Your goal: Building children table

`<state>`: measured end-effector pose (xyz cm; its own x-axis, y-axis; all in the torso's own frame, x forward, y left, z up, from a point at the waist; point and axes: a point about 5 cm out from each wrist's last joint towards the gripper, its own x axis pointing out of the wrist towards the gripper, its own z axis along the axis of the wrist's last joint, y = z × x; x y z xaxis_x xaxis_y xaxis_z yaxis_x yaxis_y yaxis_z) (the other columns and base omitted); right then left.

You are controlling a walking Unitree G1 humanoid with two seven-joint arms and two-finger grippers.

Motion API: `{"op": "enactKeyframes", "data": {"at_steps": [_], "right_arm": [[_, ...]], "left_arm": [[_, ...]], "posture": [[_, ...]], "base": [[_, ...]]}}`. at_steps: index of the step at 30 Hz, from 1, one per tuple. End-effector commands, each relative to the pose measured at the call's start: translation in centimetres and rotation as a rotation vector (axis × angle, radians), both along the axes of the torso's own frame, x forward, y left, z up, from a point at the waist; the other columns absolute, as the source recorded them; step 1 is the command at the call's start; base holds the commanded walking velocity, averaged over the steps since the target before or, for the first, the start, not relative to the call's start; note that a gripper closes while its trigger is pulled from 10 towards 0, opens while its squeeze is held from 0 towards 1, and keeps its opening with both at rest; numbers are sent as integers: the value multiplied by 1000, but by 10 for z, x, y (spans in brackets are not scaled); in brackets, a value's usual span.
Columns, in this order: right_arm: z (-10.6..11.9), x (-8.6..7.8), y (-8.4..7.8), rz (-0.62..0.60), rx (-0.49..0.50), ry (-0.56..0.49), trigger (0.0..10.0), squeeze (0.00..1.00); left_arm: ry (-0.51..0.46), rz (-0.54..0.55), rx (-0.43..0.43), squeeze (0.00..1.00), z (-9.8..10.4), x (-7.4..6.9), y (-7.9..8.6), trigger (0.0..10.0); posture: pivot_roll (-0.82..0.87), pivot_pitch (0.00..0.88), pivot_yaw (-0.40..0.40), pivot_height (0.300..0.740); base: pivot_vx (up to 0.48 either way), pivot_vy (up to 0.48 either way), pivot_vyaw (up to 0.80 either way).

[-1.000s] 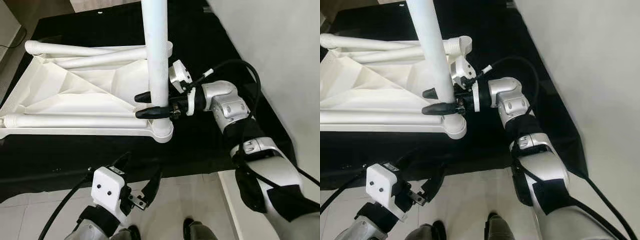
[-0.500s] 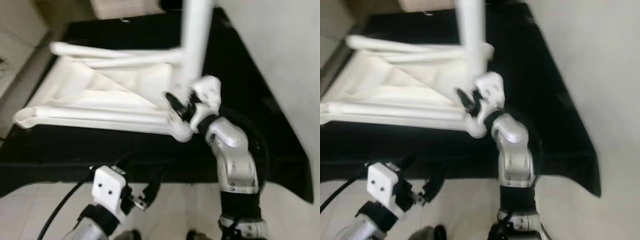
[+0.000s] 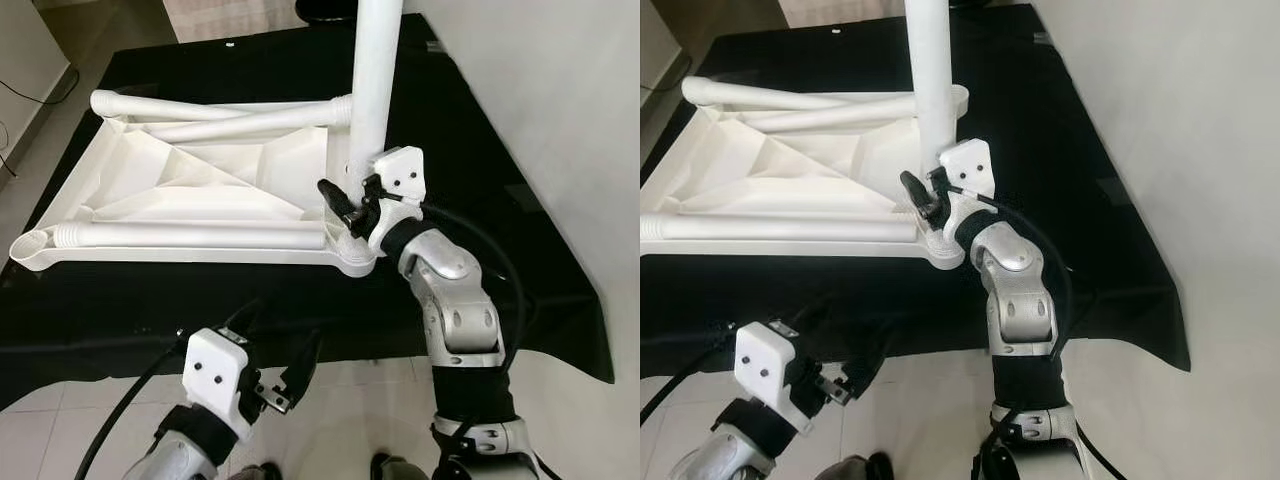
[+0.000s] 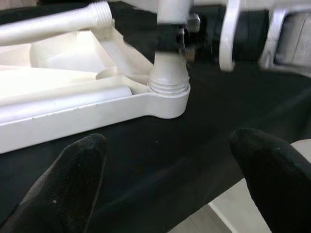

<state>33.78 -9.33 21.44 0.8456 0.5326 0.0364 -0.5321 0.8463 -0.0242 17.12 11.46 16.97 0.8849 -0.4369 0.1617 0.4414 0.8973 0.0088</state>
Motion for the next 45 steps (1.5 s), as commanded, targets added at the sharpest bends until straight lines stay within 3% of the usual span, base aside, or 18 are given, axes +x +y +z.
{"op": "enactKeyframes", "data": {"at_steps": [1,3,6,8,9,17,25,26,28,29,43,45], "right_arm": [[7,-1,10,107,25,-31,10000,1000],[24,-6,12,360,37,-93,10000,1000],[27,-8,11,430,35,-100,10000,1000],[27,-11,12,631,-76,-131,10000,1000],[26,-7,11,714,-115,-124,10000,0],[41,15,18,847,-140,-117,10000,0],[49,17,22,1024,-138,-85,10000,0],[50,18,23,1044,-138,-74,9255,0],[50,18,23,1044,-138,-74,9255,0],[51,20,23,1062,-139,-67,314,0],[53,27,18,1081,-129,-71,0,0],[52,30,6,956,-141,-122,0,0]], "left_arm": [[15,4,10,0,-4,0,2,10000],[17,-2,7,0,-4,-1,0,10000],[17,-3,6,0,-4,-1,0,10000],[19,-2,6,0,-4,-3,0,10000],[19,-2,5,0,-4,-3,0,10000],[21,-5,6,0,-3,-6,0,10000],[23,-3,8,0,-2,-9,0,10000],[23,-3,7,0,-2,-9,-1,10000],[23,-3,7,0,-2,-9,-1,10000],[23,-2,6,0,-1,-9,-1,10000],[21,1,3,0,0,-9,-1,10000],[21,1,1,0,-1,-8,-1,10000]], "posture": [[18,250,35,740],[27,250,38,740],[27,250,38,740],[34,250,41,740],[36,252,42,740],[55,262,45,740],[64,269,41,740],[65,275,38,740],[65,275,38,740],[65,275,38,740],[59,280,37,740],[51,278,32,740]], "base": [[0,0,0],[0,0,0],[0,0,0],[0,0,0],[0,0,0],[0,0,0],[0,0,0],[0,0,0],[0,0,0],[0,0,0],[0,0,0],[0,0,0]]}}
